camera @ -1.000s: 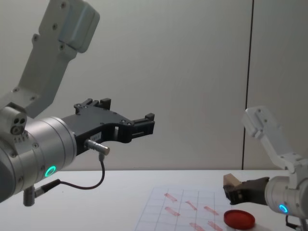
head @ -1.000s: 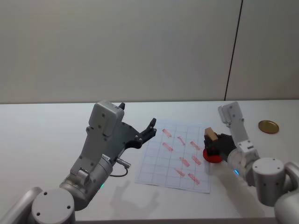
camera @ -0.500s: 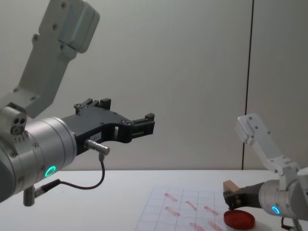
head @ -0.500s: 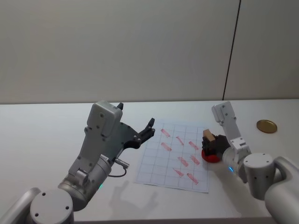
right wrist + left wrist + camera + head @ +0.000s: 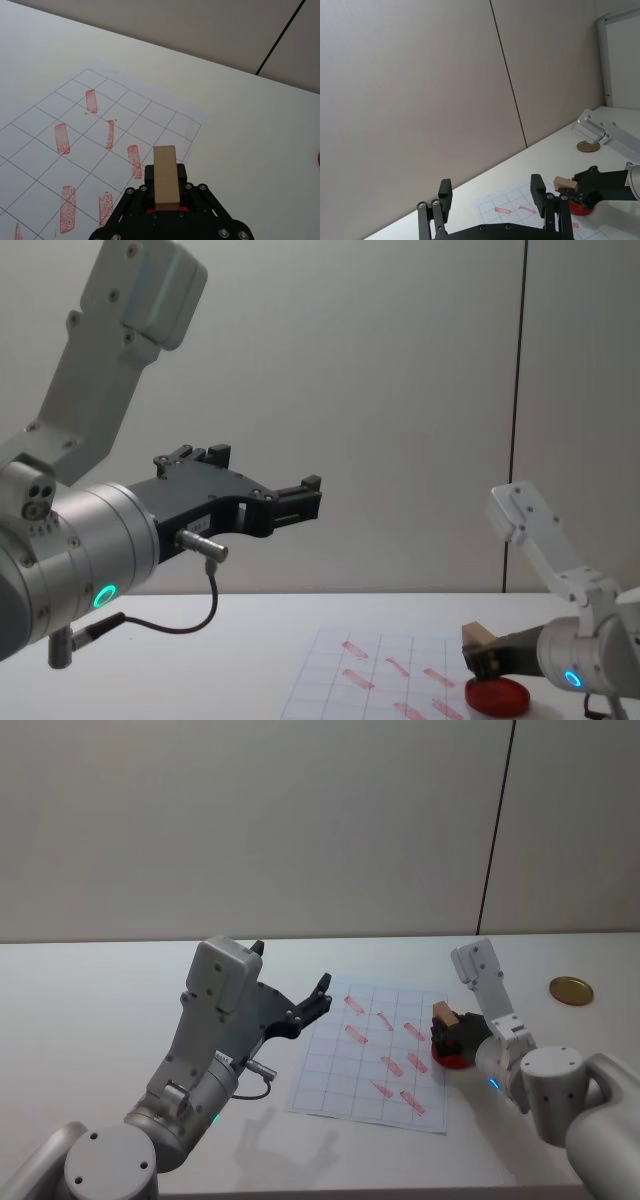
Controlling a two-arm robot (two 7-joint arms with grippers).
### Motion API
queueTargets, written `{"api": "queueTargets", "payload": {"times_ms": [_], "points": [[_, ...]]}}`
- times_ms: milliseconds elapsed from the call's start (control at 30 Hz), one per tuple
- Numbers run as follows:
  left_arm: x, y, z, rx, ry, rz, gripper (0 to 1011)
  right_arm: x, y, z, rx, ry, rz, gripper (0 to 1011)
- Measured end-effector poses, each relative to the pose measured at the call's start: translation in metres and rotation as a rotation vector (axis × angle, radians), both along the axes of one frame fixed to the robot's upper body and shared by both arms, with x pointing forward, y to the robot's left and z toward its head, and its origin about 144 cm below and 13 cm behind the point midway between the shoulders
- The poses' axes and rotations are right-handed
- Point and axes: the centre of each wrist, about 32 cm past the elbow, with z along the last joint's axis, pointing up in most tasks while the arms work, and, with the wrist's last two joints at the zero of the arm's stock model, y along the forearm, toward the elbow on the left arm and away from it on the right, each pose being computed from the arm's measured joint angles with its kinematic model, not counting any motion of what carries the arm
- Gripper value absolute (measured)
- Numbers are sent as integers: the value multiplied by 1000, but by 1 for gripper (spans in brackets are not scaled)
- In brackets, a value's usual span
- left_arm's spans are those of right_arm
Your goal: Use the one hand to pick up the stamp and affix it onto the A4 paper.
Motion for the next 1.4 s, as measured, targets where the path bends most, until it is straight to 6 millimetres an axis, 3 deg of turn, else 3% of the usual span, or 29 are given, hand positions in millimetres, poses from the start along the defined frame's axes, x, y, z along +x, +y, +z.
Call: {"api": "queueTargets", "payload": {"times_ms": [667, 1400], "points": [[0, 0, 0, 0, 0, 0, 993, -10, -13, 0, 4, 17, -7, 224], [0, 0, 0, 0, 0, 0, 993, -8, -15, -7, 12, 33, 6, 250]]}}
